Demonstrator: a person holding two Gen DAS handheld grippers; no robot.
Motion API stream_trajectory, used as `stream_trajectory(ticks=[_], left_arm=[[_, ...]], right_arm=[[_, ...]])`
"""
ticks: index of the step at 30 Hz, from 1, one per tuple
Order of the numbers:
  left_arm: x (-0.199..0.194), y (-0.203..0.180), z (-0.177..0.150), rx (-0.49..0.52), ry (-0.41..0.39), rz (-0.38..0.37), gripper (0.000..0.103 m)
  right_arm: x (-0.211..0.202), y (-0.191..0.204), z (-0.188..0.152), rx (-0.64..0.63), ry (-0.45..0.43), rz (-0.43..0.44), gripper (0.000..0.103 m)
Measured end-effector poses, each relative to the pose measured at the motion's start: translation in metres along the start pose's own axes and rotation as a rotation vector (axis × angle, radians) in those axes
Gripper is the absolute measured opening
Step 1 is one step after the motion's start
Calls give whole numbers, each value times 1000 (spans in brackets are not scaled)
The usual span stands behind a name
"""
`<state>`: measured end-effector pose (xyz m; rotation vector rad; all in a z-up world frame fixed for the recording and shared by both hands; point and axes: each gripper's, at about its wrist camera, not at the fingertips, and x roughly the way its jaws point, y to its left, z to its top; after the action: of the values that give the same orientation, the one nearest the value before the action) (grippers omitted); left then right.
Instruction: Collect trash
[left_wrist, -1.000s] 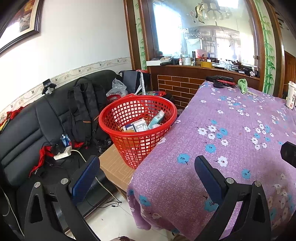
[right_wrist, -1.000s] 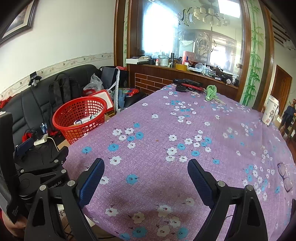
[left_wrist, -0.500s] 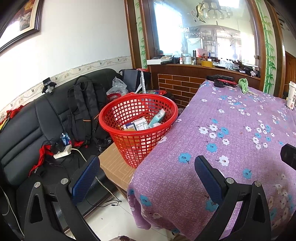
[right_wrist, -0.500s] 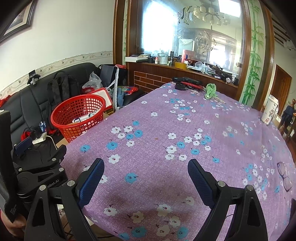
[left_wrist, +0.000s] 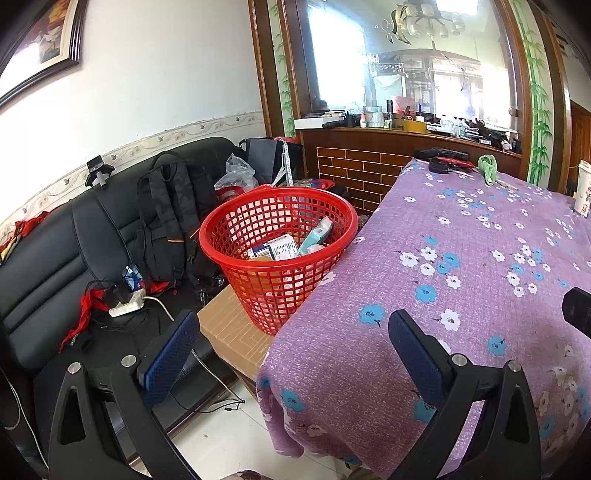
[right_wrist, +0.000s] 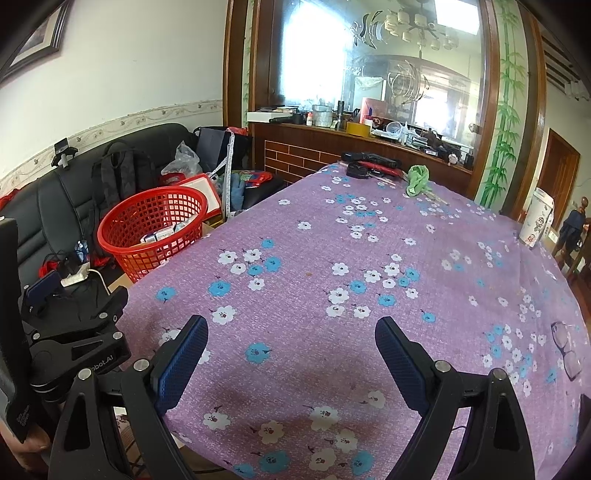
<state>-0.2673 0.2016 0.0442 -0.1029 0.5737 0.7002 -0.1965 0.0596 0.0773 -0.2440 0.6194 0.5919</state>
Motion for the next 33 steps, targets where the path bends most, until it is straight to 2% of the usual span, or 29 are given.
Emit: stream_trajectory(ticks=[33], left_arm=[[0, 1, 0, 2, 0, 4, 102]], right_arm=[[1, 1, -3, -6, 11, -4, 95]])
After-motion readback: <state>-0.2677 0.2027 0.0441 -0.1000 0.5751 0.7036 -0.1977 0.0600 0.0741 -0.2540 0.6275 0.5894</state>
